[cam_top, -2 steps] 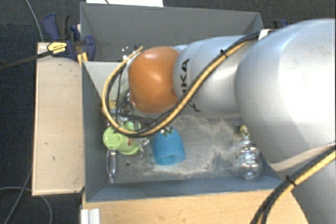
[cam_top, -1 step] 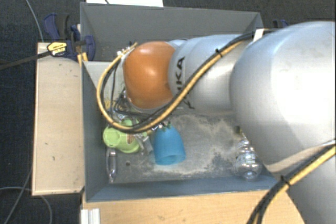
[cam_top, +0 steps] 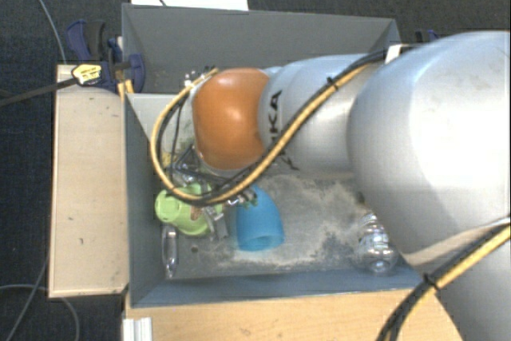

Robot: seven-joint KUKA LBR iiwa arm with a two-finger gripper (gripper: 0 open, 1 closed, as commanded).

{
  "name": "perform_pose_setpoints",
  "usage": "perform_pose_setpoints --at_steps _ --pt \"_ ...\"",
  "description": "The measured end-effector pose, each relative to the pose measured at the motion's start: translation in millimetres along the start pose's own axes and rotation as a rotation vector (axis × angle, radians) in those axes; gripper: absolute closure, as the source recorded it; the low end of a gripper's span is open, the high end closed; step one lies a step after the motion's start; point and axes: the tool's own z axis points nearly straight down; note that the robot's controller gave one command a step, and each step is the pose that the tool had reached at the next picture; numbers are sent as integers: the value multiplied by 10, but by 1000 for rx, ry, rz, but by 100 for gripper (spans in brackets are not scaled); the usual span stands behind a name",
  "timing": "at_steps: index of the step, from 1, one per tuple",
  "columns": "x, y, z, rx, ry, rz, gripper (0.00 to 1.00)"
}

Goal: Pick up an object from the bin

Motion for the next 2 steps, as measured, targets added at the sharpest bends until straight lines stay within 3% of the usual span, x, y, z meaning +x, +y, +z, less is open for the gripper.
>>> perform_pose_setpoints --at_steps 1,2 --pt "-85 -79 -12 6 3 -242 100" --pt "-85 -78 -12 6 4 -238 100"
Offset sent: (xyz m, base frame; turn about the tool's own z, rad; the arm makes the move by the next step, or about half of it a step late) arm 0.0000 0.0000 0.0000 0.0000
